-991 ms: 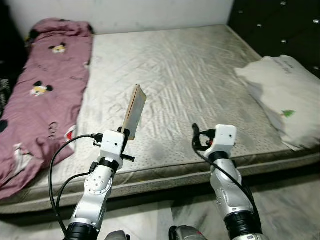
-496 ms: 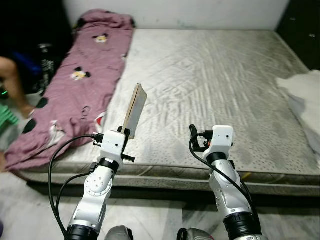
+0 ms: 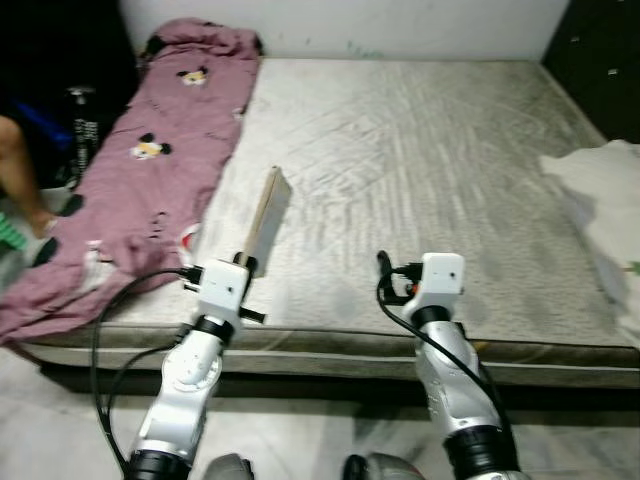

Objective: Clean up the room

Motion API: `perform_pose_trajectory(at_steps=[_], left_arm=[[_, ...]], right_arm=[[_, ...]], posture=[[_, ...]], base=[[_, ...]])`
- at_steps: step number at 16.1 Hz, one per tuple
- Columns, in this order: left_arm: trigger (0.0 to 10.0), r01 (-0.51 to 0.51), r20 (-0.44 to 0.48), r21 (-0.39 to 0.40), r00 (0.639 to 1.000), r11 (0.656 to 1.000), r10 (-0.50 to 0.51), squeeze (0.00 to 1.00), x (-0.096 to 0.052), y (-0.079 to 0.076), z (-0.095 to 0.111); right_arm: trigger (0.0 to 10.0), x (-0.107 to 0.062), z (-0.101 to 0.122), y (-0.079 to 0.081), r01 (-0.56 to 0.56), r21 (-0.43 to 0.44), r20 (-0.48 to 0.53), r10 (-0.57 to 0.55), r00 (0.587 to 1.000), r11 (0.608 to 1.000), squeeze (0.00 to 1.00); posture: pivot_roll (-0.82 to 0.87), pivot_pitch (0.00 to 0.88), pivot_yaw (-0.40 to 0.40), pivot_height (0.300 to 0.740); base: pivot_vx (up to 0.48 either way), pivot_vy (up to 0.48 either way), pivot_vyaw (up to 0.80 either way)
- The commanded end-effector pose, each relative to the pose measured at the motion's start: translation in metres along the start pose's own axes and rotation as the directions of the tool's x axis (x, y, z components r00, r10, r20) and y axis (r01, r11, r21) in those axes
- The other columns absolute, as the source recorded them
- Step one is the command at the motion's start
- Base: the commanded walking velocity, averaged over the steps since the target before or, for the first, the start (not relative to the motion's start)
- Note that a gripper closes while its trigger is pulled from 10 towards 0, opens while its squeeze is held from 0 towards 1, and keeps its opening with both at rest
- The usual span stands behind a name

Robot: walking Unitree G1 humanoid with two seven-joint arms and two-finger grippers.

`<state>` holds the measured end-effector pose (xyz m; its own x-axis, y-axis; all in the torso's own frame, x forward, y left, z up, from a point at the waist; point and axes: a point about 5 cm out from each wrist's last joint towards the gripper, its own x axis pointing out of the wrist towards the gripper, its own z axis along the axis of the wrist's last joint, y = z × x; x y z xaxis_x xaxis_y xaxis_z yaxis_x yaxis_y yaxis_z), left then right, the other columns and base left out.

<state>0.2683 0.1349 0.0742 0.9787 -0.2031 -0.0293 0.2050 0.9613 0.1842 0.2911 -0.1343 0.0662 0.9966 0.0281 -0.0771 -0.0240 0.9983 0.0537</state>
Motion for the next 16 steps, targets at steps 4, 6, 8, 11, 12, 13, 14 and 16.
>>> perform_pose_trajectory(at_steps=[4,6,8,11,12,13,14,16], left_arm=[[10.0,0.005,0.051,-0.003,0.999,1.000,-0.004,0.00,0.0056,-0.0021,0.0118],[10.0,0.004,0.053,-0.004,0.999,1.000,-0.004,0.00,0.0062,-0.0026,0.0121],[10.0,0.002,0.054,-0.005,0.999,1.000,-0.002,0.00,0.0067,-0.0030,0.0123],[10.0,-0.001,0.064,-0.029,0.998,1.000,0.003,0.00,0.0064,-0.0030,0.0133],[10.0,0.005,0.068,-0.038,0.998,0.999,-0.002,0.00,0.0062,-0.0034,0.0137],[10.0,0.029,0.075,-0.059,0.997,0.998,-0.024,0.00,0.0060,-0.0053,0.0145],[10.0,0.032,0.075,-0.061,0.997,0.998,-0.027,0.00,0.0059,-0.0056,0.0145],[10.0,0.031,0.075,-0.062,0.997,0.998,-0.026,0.00,0.0055,-0.0059,0.0142]], right_arm=[[10.0,0.0016,0.0000,-0.0040,0.006,-0.003,-0.005,-0.006,1.000,1.000,0.00],[10.0,0.0021,0.0001,-0.0044,0.005,-0.006,-0.004,-0.005,1.000,1.000,0.00],[10.0,0.0026,0.0002,-0.0047,0.002,-0.009,-0.004,-0.002,1.000,1.000,0.00],[10.0,0.0028,0.0000,-0.0051,-0.001,-0.012,-0.005,0.001,1.000,1.000,0.00],[10.0,0.0025,-0.0003,-0.0053,-0.001,-0.013,-0.005,0.001,1.000,1.000,0.00],[10.0,0.0024,-0.0004,-0.0056,0.000,-0.011,-0.005,-0.001,1.000,1.000,0.00],[10.0,0.0023,-0.0006,-0.0057,0.001,-0.010,-0.006,-0.001,1.000,1.000,0.00],[10.0,0.0020,-0.0009,-0.0060,0.001,-0.010,-0.005,-0.001,1.000,1.000,0.00]], posture=[[0.02,0.063,0.021,0.740],[0.02,0.061,0.020,0.740],[0.02,0.057,0.015,0.740],[0.02,0.055,0.014,0.740],[0.02,0.054,0.013,0.740],[0.02,0.053,0.013,0.740],[0.02,0.052,0.013,0.740],[0.02,0.051,0.013,0.740]], base=[[0.000,-0.332,0.00],[0.000,-0.332,0.00],[0.000,-0.315,0.00],[0.000,0.000,0.00],[0.000,0.000,0.00],[0.000,0.000,0.00],[0.000,0.000,0.00],[0.000,0.000,0.00]])
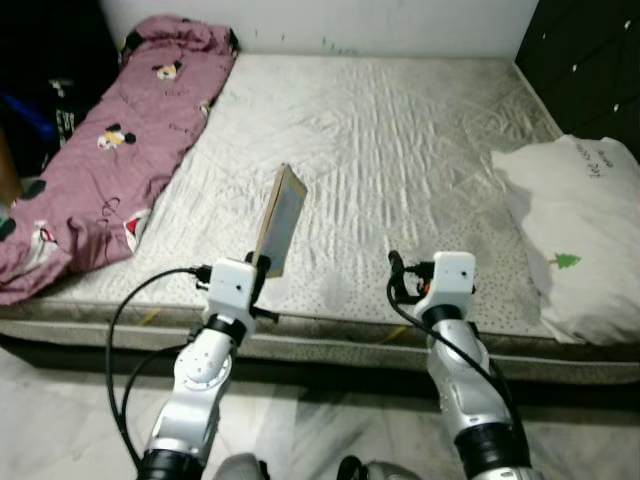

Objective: Clean up the room

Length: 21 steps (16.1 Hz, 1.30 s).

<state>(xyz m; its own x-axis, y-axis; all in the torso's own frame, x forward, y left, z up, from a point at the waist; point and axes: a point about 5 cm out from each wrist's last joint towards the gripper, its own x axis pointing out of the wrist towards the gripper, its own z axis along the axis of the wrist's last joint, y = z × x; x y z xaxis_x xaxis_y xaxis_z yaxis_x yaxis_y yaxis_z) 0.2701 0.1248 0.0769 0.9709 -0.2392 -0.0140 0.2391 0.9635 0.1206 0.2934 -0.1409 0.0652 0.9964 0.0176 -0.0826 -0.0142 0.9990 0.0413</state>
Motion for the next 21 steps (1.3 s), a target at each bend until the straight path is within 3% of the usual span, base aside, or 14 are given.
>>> perform_pose_trajectory(at_steps=[1,21], left_arm=[[10.0,-0.002,0.051,-0.009,0.999,1.000,0.002,0.00,0.0016,0.0022,0.0094],[10.0,0.010,0.049,-0.030,0.999,1.000,-0.009,0.00,0.0023,0.0030,0.0086]], right_arm=[[10.0,-0.0004,-0.0004,0.0005,-0.011,0.001,0.000,0.011,1.000,1.000,0.00],[10.0,0.0003,0.0001,-0.0007,-0.006,-0.001,-0.002,0.006,1.000,1.000,0.00]], posture=[[0.02,0.052,0.012,0.740],[0.01,0.052,0.017,0.740]], base=[[0.000,0.000,0.00],[0.264,0.000,0.00]])
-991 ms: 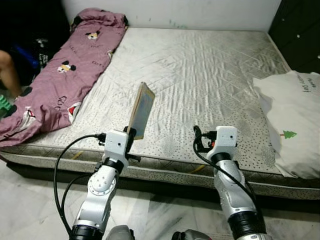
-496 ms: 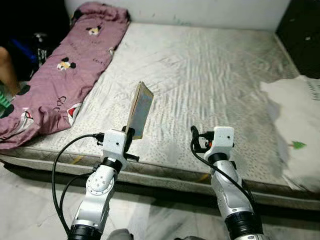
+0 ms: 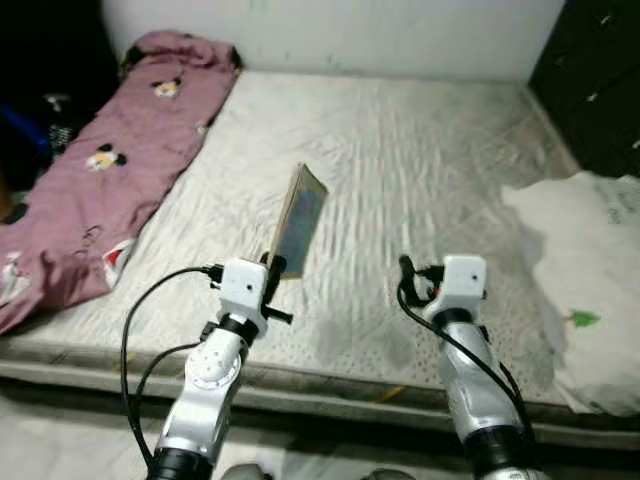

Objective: Clean up the room

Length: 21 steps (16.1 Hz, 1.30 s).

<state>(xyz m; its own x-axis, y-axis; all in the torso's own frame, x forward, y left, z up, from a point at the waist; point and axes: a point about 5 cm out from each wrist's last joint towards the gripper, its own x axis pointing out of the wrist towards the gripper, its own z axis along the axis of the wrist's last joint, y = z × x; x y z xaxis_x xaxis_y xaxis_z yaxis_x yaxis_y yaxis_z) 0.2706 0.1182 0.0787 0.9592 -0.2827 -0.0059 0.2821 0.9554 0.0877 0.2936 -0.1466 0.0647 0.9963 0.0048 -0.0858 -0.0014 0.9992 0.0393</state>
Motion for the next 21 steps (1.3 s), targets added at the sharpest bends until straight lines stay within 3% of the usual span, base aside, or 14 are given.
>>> perform_pose_trajectory(at_steps=[1,2,3,5,6,8,11,12,17,21], left_arm=[[10.0,-0.070,0.013,0.033,0.997,0.997,0.070,0.00,0.000,0.013,0.004],[10.0,-0.111,0.003,0.040,0.994,0.993,0.111,0.00,0.000,0.019,0.002],[10.0,-0.138,0.008,0.108,0.990,0.985,0.138,0.00,0.000,0.026,0.003],[10.0,-0.081,0.034,0.085,0.996,0.993,0.078,0.00,-0.003,0.027,0.005],[10.0,0.001,0.034,0.094,0.999,0.996,-0.004,0.00,-0.010,0.022,0.002],[10.0,-0.014,0.023,0.047,1.000,0.999,0.013,0.00,-0.013,0.020,0.000],[10.0,-0.105,-0.031,0.074,0.994,0.992,0.107,0.00,-0.012,0.022,-0.004],[10.0,-0.056,-0.032,0.036,0.998,0.998,0.058,0.00,-0.013,0.021,-0.004],[10.0,-0.044,-0.041,0.072,0.998,0.996,0.047,0.00,-0.015,0.017,-0.006],[10.0,-0.034,-0.035,0.073,0.999,0.997,0.037,0.00,-0.014,0.017,-0.004]], right_arm=[[10.0,0.000,0.001,0.003,-0.016,0.000,0.002,0.016,1.000,1.000,0.00],[10.0,0.000,0.001,0.001,-0.012,-0.001,0.003,0.012,1.000,1.000,0.00],[10.0,0.000,0.001,-0.002,-0.007,-0.002,0.004,0.007,1.000,1.000,0.00],[10.0,-0.001,0.000,-0.004,0.000,-0.003,0.004,0.000,1.000,1.000,0.00],[10.0,-0.004,-0.004,-0.007,0.023,0.004,-0.008,-0.023,1.000,1.000,0.00],[10.0,-0.005,-0.005,-0.007,0.024,0.003,-0.011,-0.024,1.000,1.000,0.00],[10.0,-0.007,-0.007,-0.006,0.023,0.006,-0.014,-0.023,1.000,1.000,0.00],[10.0,-0.007,-0.008,-0.005,0.024,0.007,-0.017,-0.024,1.000,1.000,0.00],[10.0,-0.007,-0.012,-0.005,0.031,0.016,-0.039,-0.031,0.999,0.999,0.00],[10.0,-0.005,-0.011,-0.005,0.032,0.017,-0.035,-0.032,0.999,0.999,0.00]], posture=[[0.01,0.051,0.019,0.740],[0.02,0.049,0.021,0.740],[0.02,0.048,0.022,0.740],[0.02,0.043,0.023,0.740],[0.02,0.026,0.022,0.740],[0.02,0.024,0.032,0.740],[0.02,0.033,0.040,0.740],[0.02,0.034,0.040,0.740],[0.02,0.041,0.035,0.740],[0.02,0.039,0.036,0.740]], base=[[0.000,0.000,0.00],[0.000,0.000,0.00],[0.000,0.000,0.00],[0.000,0.000,0.00],[0.000,0.000,0.00],[0.000,0.000,0.00],[0.000,0.000,-0.62],[0.000,0.000,-0.80],[0.000,0.000,-0.73],[0.000,0.000,0.00]])
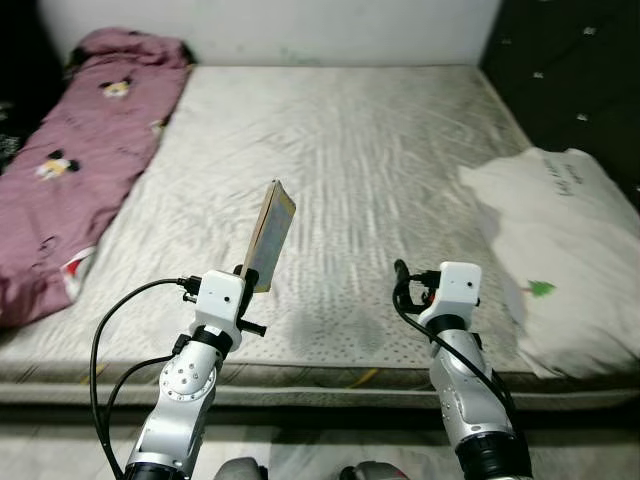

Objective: Clean up the room

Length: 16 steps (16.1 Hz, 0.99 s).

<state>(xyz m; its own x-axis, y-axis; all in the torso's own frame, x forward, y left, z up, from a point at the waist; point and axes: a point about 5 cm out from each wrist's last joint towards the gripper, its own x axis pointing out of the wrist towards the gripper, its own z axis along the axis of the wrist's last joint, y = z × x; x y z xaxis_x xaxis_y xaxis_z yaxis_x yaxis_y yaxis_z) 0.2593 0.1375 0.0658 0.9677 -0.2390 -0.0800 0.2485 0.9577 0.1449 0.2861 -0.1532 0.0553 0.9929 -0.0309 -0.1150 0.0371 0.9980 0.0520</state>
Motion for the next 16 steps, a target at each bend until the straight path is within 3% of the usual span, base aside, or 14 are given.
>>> perform_pose_trajectory(at_steps=[1,8,11,15,16], left_arm=[[10.0,-0.001,0.044,0.014,0.999,1.000,0.001,0.00,0.002,0.003,0.010],[10.0,-0.002,0.055,0.009,0.998,1.000,0.001,0.00,0.005,0.003,0.012],[10.0,-0.025,0.075,0.010,0.997,1.000,0.024,0.00,0.005,0.005,0.017],[10.0,-0.149,0.094,-0.005,0.984,0.989,0.149,0.00,-0.009,0.019,0.022],[10.0,-0.199,0.078,-0.019,0.977,0.980,0.200,0.00,-0.021,0.025,0.020]], right_arm=[[10.0,0.001,0.000,0.002,-0.005,0.000,-0.005,0.005,1.000,1.000,0.00],[10.0,0.004,0.002,0.002,-0.011,-0.008,0.003,0.011,1.000,1.000,0.00],[10.0,0.003,0.014,0.002,-0.016,0.001,0.047,0.016,0.999,1.000,0.00],[10.0,-0.011,0.022,-0.011,-0.007,-0.028,0.086,0.010,0.996,1.000,0.00],[10.0,-0.023,0.018,-0.025,0.016,-0.039,0.067,-0.014,0.998,0.999,0.00]], posture=[[0.02,0.038,0.036,0.740],[0.02,0.029,0.031,0.740],[0.02,0.030,0.029,0.740],[0.02,0.034,0.028,0.740],[0.02,0.039,0.021,0.740]], base=[[0.000,0.000,0.00],[0.000,-0.194,0.00],[0.000,-0.349,0.00],[0.000,-0.160,0.00],[0.000,0.000,0.00]])
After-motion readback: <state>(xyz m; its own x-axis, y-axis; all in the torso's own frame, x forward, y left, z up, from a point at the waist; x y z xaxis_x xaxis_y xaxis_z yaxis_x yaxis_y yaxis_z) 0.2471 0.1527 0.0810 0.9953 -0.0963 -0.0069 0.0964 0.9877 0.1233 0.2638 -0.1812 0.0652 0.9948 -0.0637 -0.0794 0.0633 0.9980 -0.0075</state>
